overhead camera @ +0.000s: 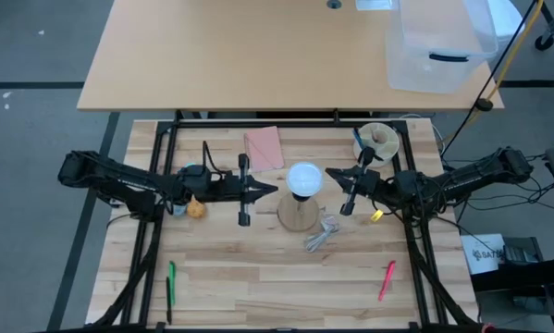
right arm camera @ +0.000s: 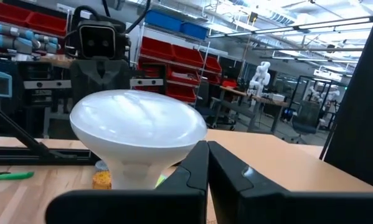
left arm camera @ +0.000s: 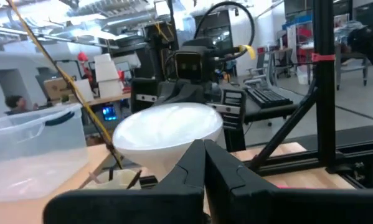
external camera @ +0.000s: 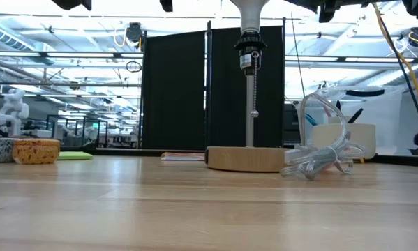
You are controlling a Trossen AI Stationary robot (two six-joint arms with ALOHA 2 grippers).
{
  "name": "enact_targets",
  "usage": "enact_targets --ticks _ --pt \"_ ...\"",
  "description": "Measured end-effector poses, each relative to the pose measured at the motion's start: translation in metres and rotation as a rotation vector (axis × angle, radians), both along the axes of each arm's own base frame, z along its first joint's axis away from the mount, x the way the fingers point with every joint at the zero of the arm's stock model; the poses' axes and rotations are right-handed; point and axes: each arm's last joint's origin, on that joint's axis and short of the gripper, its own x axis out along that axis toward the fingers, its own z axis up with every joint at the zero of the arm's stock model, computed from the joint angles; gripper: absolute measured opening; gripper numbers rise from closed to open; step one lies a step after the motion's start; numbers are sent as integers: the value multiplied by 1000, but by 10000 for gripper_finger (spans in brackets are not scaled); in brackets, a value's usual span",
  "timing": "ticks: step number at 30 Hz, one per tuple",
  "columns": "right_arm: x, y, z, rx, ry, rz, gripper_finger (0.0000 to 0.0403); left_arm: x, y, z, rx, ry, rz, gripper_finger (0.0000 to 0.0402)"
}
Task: Screw lightbulb
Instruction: Insert the lightbulb into the lamp
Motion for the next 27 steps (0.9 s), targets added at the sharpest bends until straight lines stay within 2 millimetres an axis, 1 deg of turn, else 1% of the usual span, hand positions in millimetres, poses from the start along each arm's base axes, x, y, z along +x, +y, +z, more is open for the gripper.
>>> enact_targets --ticks 12,18,27 --pt "1 0 1 -3 -24 -1 0 1 8 2 -15 -9 -21 0" --pt "5 1 0 -5 -27 -6 0 15 10 1 -5 38 -18 0" --pt "4 1 2 0 -53 -10 0 16 11 2 -2 53 -28 0"
